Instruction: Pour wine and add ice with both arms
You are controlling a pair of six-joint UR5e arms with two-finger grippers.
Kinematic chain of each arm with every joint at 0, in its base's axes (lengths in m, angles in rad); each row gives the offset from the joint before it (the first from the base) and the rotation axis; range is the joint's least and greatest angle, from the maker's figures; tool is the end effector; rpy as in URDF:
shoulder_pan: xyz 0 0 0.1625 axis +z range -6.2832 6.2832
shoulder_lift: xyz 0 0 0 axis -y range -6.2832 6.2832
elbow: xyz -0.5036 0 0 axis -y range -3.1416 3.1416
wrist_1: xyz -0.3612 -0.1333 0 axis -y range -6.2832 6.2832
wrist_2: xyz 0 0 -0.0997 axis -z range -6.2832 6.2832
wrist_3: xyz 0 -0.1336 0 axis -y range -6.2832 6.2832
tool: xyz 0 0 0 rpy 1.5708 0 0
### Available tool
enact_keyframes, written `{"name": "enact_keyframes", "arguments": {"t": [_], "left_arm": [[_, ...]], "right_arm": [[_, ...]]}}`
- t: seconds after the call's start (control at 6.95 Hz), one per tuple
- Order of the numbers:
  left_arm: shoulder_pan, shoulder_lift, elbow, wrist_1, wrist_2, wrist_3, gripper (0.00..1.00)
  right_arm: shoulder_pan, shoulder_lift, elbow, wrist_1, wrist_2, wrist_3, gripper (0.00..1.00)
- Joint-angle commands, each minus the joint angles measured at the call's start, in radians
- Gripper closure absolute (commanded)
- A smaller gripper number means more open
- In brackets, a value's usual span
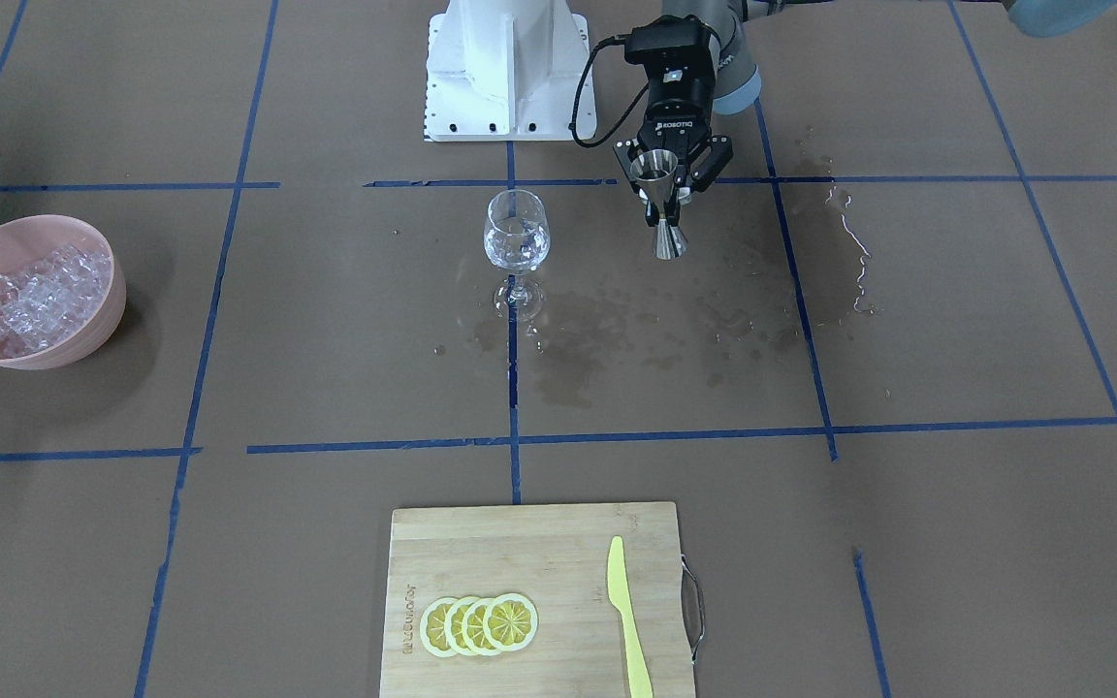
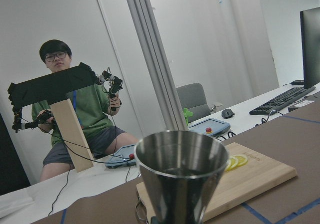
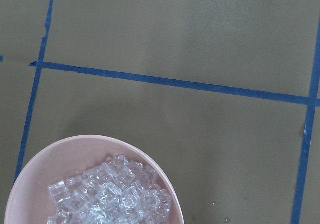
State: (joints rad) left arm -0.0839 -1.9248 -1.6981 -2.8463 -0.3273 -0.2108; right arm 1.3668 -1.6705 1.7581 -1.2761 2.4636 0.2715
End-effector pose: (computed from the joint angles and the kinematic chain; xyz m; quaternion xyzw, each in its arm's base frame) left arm 0.4949 -0.3023 0.3617 0.6925 0.2239 -0.0510 0.6839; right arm -0.0592 -0.4304 0.6726 0.0667 -0.4523 -0.0521 0.8878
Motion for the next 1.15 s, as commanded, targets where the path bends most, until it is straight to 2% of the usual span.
{"name": "enact_keyframes", "arguments": {"t": [0.0,0.43,0.86,1.01], "left_arm": [[0.000,-0.054,0.000,0.086,0.001,0.049,1.00],[0.000,-0.086,0.000,0.145,0.001,0.164,1.00],[0.004,-0.140,0.001,0.292,-0.002,0.185,1.00],[0.004,-0.140,0.002,0.301,-0.006,0.206,1.00]], "right_arm": [[-0.003,0.000,-0.002,0.000,-0.002,0.000,0.00],[-0.006,0.000,-0.002,0.000,0.000,0.000,0.00],[-0.006,0.000,-0.002,0.000,0.000,0.000,0.00],[-0.006,0.000,-0.002,0.000,0.000,0.000,0.00]]}}
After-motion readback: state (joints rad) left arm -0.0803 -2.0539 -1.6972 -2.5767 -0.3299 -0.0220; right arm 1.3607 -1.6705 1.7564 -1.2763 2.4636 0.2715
